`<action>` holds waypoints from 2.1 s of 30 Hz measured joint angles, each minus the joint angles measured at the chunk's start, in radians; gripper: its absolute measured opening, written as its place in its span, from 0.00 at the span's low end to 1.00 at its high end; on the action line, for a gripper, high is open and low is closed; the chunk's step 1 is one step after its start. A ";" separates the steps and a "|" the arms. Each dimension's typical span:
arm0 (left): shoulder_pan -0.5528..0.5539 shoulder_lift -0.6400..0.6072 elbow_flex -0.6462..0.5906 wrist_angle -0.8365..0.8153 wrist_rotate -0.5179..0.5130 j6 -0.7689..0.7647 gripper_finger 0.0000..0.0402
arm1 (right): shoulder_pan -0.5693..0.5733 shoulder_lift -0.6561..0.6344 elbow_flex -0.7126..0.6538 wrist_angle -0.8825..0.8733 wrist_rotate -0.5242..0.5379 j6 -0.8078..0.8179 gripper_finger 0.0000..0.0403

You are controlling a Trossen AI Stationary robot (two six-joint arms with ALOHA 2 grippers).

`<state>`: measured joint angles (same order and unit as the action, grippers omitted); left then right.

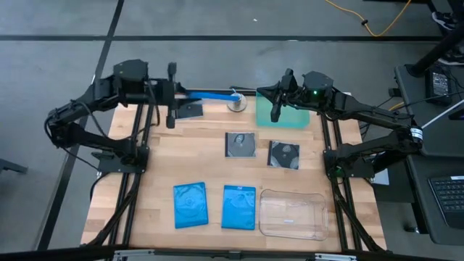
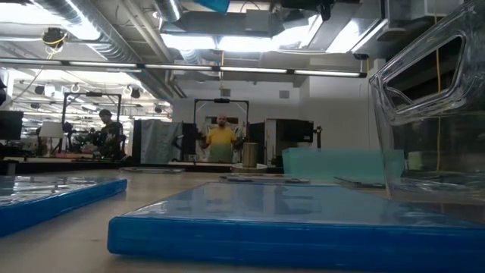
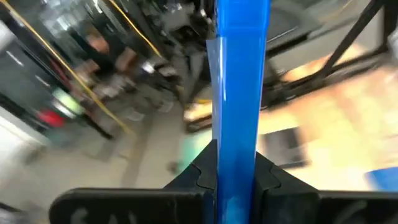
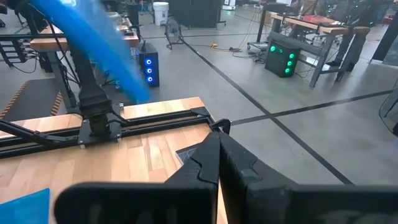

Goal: Pick & place jewel cases by type
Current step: Put the top blue CD case into the blue bin

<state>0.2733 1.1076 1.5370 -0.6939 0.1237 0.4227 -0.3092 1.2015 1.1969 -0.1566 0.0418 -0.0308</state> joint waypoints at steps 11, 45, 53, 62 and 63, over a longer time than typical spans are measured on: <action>0.103 0.002 -0.080 0.035 0.268 -0.726 0.06 | 0.000 0.000 0.000 -0.003 -0.096 -0.007 0.01; 0.266 0.078 -0.080 -0.174 0.364 -0.721 0.06 | -0.060 0.089 0.240 -0.319 -0.263 0.005 0.49; 0.265 0.171 -0.080 -0.170 0.366 -0.578 0.06 | -0.091 0.303 0.561 -0.605 -0.372 0.008 0.59; 0.265 0.224 -0.080 -0.123 0.340 -0.502 0.06 | -0.129 0.486 0.713 -0.640 -0.525 0.004 0.58; 0.265 0.227 -0.080 -0.121 0.341 -0.500 0.06 | -0.132 0.503 0.714 -0.639 -0.538 0.004 0.58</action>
<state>0.5388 1.3342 1.4567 -0.8154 0.4643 -0.0773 -0.4413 1.7042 1.9106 -0.7953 -0.4962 -0.0265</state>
